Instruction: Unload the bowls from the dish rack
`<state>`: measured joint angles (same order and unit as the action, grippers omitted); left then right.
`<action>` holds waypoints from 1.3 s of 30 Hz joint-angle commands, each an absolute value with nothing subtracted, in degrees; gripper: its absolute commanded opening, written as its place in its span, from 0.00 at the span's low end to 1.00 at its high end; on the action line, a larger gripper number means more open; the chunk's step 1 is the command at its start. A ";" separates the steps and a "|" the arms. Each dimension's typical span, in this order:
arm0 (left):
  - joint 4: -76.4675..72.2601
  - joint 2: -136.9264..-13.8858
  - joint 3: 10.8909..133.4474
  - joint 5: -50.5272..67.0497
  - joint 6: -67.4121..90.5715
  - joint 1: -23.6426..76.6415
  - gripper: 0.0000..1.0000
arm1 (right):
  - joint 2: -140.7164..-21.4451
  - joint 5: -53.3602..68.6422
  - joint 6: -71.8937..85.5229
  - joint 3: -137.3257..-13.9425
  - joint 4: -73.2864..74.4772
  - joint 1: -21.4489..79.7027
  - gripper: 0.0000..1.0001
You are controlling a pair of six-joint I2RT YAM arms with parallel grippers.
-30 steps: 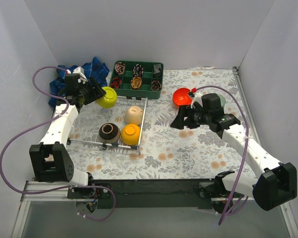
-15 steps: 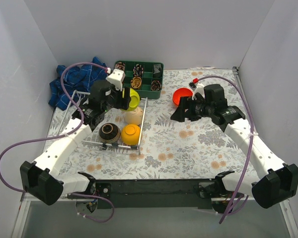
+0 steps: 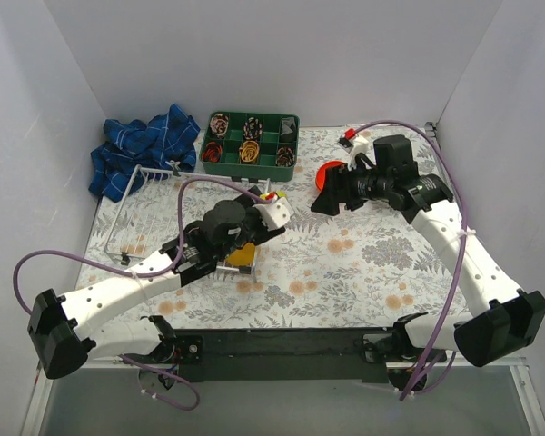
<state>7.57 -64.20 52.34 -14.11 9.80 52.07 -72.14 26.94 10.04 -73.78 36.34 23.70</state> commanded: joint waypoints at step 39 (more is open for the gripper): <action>-6.24 -58.54 41.75 -15.90 -7.13 68.03 0.33 | -89.56 65.48 -22.94 -84.55 57.65 30.67 0.18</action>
<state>-3.79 -60.97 43.03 -13.28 -8.91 68.07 -89.45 63.46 -20.69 -82.78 54.63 30.70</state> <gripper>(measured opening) 0.610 0.311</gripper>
